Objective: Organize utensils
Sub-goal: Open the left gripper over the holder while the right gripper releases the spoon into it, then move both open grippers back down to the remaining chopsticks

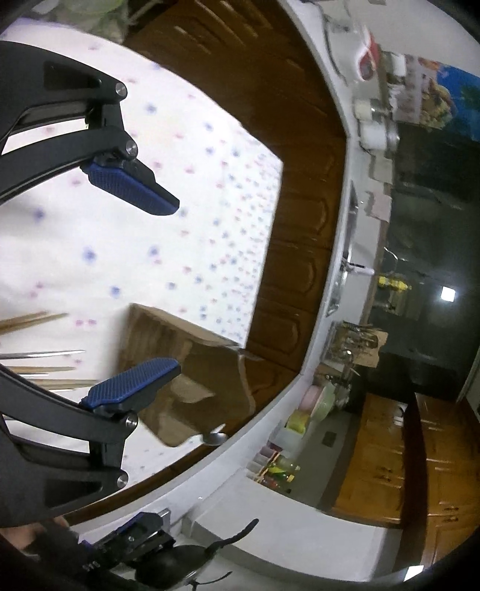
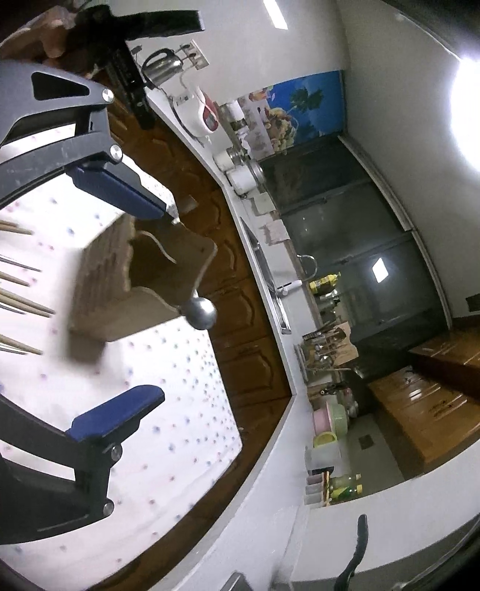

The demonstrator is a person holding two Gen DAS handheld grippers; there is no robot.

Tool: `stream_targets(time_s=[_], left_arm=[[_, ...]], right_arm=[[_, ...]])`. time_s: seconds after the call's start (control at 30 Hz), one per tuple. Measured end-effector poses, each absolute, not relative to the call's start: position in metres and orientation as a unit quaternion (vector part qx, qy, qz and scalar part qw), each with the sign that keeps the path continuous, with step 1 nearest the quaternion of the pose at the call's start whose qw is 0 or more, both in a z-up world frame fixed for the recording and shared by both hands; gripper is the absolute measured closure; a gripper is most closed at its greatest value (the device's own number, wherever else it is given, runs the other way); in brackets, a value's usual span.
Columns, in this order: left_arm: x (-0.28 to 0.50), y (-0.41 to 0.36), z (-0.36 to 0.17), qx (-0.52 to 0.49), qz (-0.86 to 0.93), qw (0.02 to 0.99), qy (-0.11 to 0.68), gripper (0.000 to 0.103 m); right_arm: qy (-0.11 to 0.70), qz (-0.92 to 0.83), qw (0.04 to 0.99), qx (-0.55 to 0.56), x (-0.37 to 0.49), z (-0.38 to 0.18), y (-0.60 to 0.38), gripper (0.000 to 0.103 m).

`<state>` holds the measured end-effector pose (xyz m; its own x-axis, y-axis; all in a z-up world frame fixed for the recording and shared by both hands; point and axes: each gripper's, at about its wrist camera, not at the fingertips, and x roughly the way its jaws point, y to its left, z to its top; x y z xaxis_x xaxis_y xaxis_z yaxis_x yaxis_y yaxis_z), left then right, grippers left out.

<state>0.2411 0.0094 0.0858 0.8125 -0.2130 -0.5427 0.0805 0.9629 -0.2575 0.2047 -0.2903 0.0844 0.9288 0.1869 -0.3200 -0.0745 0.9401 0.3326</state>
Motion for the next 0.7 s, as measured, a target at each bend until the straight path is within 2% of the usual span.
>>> stream_targets(time_s=[0.4, 0.7], left_arm=[[0.179, 0.008, 0.034, -0.119, -0.074, 0.927, 0.348, 0.021], [0.167, 0.002, 0.009, -0.113, -0.077, 0.914, 0.382, 0.021]], right_arm=[[0.223, 0.052, 0.958, 0.171, 0.133, 0.048, -0.295, 0.008], [0.272, 0.033, 0.946, 0.174, 0.111, 0.018, -0.297, 0.008]])
